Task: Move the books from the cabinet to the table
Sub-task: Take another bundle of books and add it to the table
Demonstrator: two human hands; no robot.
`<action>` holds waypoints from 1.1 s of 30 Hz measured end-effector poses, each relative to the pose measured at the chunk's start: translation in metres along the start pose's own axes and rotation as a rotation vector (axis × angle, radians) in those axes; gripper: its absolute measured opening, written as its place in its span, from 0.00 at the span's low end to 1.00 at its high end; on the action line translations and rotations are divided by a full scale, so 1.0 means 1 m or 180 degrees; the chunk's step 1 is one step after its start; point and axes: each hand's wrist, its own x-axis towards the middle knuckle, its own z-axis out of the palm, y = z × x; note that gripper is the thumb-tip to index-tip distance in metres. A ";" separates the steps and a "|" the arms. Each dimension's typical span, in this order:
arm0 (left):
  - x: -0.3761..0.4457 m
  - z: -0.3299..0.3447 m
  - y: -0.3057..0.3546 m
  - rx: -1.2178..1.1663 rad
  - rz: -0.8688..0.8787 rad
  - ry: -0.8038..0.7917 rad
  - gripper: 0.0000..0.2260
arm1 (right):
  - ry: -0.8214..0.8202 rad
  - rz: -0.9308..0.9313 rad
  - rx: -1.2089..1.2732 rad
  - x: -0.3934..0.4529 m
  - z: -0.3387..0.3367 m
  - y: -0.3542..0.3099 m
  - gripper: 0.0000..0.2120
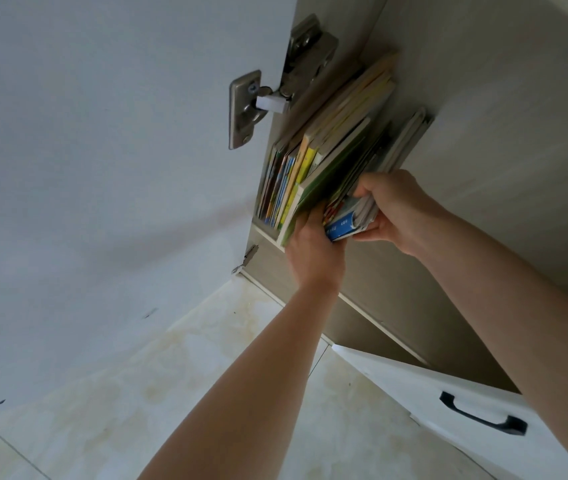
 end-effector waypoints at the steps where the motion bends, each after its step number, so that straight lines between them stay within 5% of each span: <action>1: -0.002 0.000 0.000 0.0024 0.0066 0.0026 0.21 | 0.0043 -0.0011 -0.0067 -0.002 0.000 0.000 0.14; 13: -0.079 -0.041 -0.049 -0.0243 0.0621 -0.0105 0.26 | 0.0033 -0.0007 -0.0531 -0.069 0.021 0.059 0.12; 18: -0.071 -0.040 -0.048 -0.0705 0.0422 -0.0626 0.29 | 0.0058 -0.0444 -0.0477 -0.068 0.023 0.074 0.13; 24: -0.058 -0.048 -0.065 -0.1006 0.0449 -0.0299 0.23 | -0.0549 -0.1471 -0.0581 -0.054 -0.011 0.096 0.08; 28: -0.060 -0.052 -0.077 -0.1134 0.0630 -0.0490 0.21 | -0.0021 -0.1454 -0.0791 -0.005 -0.030 0.107 0.31; 33: -0.053 -0.064 -0.091 -0.1324 0.0916 -0.0701 0.19 | -0.0307 -0.1529 -0.1335 0.042 -0.045 0.113 0.54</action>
